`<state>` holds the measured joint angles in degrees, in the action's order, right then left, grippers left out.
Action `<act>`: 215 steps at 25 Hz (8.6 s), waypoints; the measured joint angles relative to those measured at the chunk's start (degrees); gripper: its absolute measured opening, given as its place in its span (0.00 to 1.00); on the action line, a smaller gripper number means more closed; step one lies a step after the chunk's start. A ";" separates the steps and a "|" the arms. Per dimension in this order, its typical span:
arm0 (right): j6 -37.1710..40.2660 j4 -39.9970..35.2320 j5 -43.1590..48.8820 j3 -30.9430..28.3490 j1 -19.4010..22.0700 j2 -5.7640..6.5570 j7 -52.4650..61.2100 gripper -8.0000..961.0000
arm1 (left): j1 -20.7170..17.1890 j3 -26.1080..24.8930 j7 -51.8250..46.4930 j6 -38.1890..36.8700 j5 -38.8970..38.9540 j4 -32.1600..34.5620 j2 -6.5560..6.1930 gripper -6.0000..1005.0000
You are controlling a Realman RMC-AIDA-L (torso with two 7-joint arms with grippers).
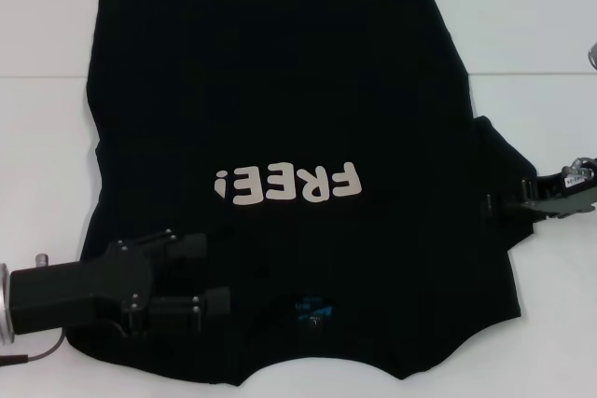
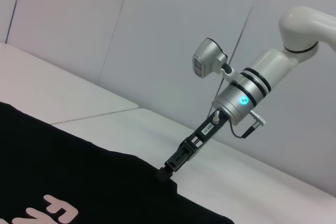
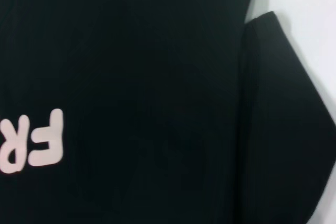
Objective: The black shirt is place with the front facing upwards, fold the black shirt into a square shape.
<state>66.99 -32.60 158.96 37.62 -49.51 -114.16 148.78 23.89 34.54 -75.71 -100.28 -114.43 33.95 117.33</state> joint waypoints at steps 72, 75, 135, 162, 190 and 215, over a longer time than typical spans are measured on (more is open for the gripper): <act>-1.43 -3.20 -6.43 2.26 4.61 1.30 -1.63 0.03 | -0.44 -0.36 -0.27 -0.35 0.00 -0.03 -0.09 0.95; 1.11 -7.01 -9.27 1.94 6.63 1.26 -2.37 0.03 | -0.44 -0.36 -0.37 -0.36 0.00 -0.02 -0.09 0.95; 4.17 -9.19 -22.61 15.54 2.15 -2.20 -8.49 0.38 | -0.78 -0.45 -1.07 -0.29 0.00 -0.20 0.09 0.95; 0.98 1.47 -17.19 12.83 0.85 1.81 3.42 0.75 | -0.30 -0.01 -1.45 0.08 0.00 -0.20 -0.36 0.95; -5.67 2.36 -20.65 9.76 0.57 -0.40 4.05 0.74 | 0.14 0.00 -1.04 0.17 0.00 -0.08 -0.61 0.95; -6.02 1.84 -22.23 15.44 -5.68 -2.21 -3.54 0.74 | 0.28 -0.56 -1.16 0.61 0.00 -0.11 -0.73 0.94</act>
<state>60.97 -30.76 136.73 53.06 -55.19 -116.37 145.25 24.18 33.98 -76.87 -99.67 -114.44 33.83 116.60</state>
